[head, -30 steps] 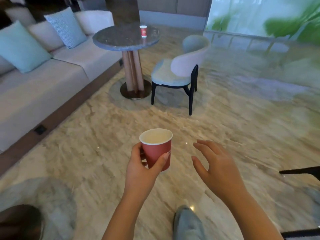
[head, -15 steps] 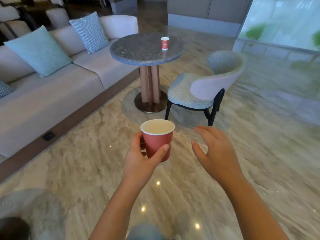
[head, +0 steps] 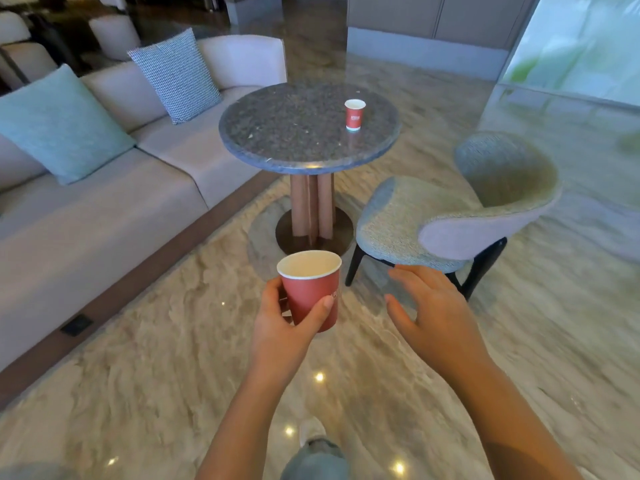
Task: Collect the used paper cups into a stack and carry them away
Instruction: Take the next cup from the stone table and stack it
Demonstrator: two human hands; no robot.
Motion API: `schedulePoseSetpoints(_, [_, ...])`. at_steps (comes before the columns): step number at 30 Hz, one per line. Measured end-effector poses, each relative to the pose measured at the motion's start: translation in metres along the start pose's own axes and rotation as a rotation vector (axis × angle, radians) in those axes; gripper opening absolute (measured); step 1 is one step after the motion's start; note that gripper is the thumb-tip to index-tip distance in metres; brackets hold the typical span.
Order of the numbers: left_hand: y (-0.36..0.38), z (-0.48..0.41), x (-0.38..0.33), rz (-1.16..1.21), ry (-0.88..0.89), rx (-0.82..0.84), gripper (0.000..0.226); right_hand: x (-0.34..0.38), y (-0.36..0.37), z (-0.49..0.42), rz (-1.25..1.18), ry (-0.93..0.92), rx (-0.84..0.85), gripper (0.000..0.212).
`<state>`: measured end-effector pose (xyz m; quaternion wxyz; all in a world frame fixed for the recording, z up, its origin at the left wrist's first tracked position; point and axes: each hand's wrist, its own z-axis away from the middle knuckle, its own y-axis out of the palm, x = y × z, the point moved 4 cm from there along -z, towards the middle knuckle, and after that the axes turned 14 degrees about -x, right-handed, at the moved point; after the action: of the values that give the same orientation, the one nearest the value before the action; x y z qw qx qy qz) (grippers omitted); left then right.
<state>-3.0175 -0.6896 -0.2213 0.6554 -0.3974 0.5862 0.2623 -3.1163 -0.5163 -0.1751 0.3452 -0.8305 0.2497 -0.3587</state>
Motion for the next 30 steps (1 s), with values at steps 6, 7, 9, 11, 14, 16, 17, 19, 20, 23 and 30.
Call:
schedulePoseSetpoints(6, [0.033, -0.124, -0.012, 0.017, 0.008, -0.008, 0.054, 0.008, 0.061, -0.113, -0.040, -0.018, -0.010, 0.030])
schedulePoseSetpoints(7, [0.039, -0.137, -0.011, 0.018, -0.001, -0.006, 0.055, 0.005, 0.070, -0.124, -0.046, -0.016, -0.008, 0.030])
schedulePoseSetpoints(9, [0.053, -0.158, -0.007, 0.020, -0.024, 0.005, 0.057, -0.003, 0.085, -0.144, -0.057, -0.003, 0.011, 0.031])
schedulePoseSetpoints(11, [0.070, -0.181, -0.002, 0.014, -0.040, 0.014, 0.062, -0.016, 0.101, -0.167, -0.061, 0.019, 0.027, 0.032])
schedulePoseSetpoints(14, [0.103, -0.224, 0.002, -0.014, -0.049, 0.014, 0.075, -0.044, 0.130, -0.209, -0.047, 0.036, 0.032, 0.033])
schedulePoseSetpoints(16, [0.131, -0.258, -0.002, -0.007, -0.048, 0.023, 0.072, -0.063, 0.147, -0.243, -0.030, 0.029, 0.017, 0.033])
schedulePoseSetpoints(17, [0.145, -0.276, -0.005, 0.002, -0.043, 0.033, 0.067, -0.073, 0.155, -0.260, -0.020, 0.021, 0.006, 0.032])
schedulePoseSetpoints(19, [0.174, -0.309, -0.016, 0.008, -0.020, 0.057, 0.059, -0.093, 0.171, -0.293, -0.008, 0.017, -0.008, 0.032])
schedulePoseSetpoints(20, [0.188, -0.325, -0.023, 0.007, -0.005, 0.062, 0.059, -0.103, 0.178, -0.311, -0.009, 0.016, -0.010, 0.033])
schedulePoseSetpoints(23, [0.220, -0.371, -0.038, -0.006, 0.010, 0.059, 0.072, -0.129, 0.195, -0.363, -0.027, 0.034, -0.011, 0.034])
schedulePoseSetpoints(30, [0.278, -0.452, -0.039, -0.083, -0.011, 0.012, 0.064, -0.175, 0.241, -0.452, -0.016, 0.055, 0.040, 0.036])
